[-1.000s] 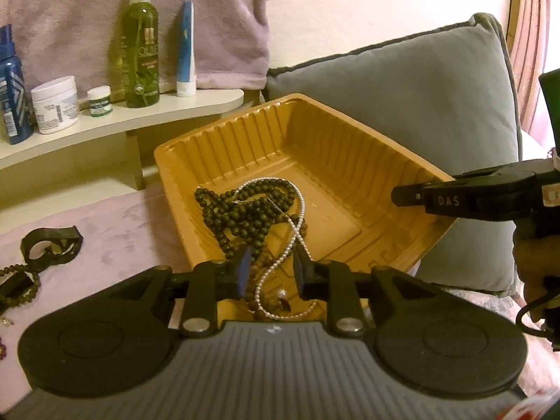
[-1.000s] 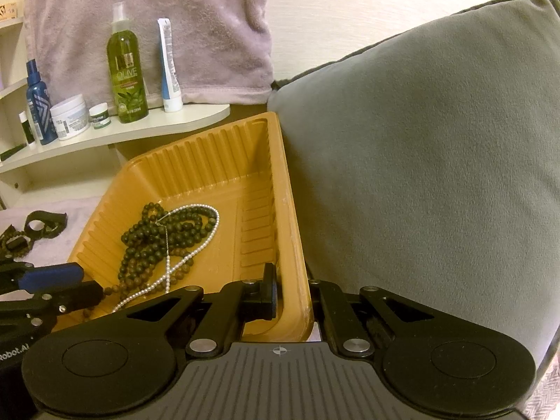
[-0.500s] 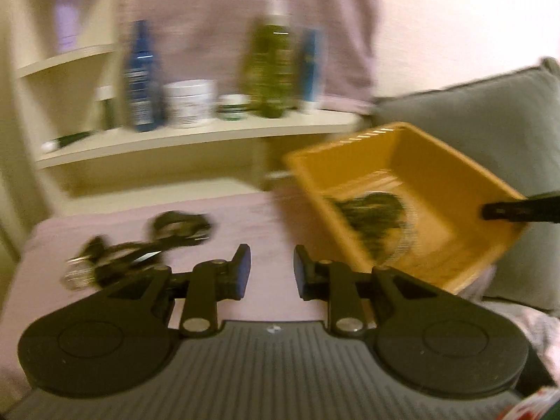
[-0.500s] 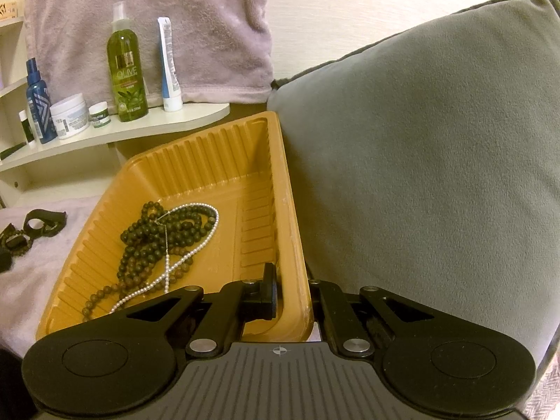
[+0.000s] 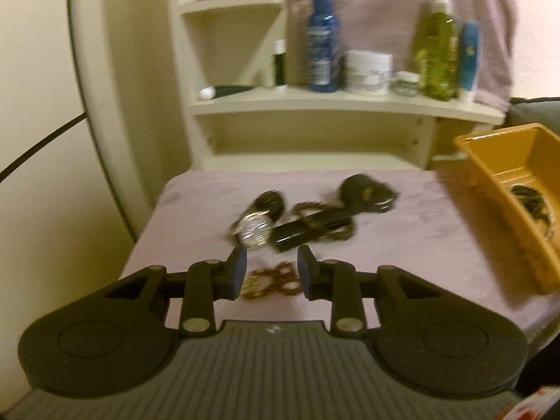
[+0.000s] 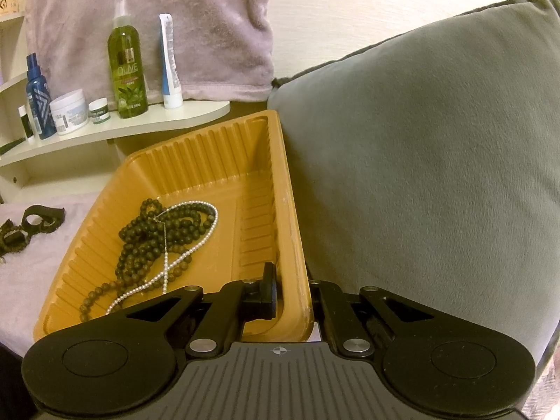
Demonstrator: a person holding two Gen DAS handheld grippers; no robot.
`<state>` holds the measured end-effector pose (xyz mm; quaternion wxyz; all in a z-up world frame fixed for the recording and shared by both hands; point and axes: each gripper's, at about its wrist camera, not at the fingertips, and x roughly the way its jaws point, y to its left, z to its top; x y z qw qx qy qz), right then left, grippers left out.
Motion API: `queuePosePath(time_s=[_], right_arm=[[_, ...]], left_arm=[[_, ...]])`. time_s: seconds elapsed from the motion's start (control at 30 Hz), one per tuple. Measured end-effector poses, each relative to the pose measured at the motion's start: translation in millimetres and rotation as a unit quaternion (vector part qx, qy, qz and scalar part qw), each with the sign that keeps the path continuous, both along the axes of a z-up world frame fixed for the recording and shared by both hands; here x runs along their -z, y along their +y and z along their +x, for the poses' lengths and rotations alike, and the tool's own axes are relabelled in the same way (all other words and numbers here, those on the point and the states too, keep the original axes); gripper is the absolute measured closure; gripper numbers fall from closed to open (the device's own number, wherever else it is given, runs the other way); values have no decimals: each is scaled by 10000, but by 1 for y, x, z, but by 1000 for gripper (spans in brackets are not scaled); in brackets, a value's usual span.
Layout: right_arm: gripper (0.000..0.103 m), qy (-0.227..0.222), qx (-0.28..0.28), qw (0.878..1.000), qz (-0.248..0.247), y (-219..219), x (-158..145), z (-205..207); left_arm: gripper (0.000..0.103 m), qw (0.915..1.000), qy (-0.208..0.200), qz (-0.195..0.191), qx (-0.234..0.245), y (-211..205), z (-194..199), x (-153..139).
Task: Organize jewelry
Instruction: 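Return the left tool to the pile and grasp the red-brown bead bracelet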
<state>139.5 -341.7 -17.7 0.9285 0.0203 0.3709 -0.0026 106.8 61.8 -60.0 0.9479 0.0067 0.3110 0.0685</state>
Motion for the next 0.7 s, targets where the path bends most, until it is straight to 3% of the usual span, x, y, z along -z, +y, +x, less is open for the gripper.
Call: queuePosePath(time_s=[0.23,0.53,0.7], right_arm=[[98,12,-14,10000,-31,0,0,1],[98,20,-26,10000,-51,-1,0,0],[98,17,-23,10000,-53,-1,1,1]], left_arm=[[75,9995,318,42,-10,14,6,19],[80,9995,326,25,-54,23,16,23],[84,9979,602,152,188,17,23,28]])
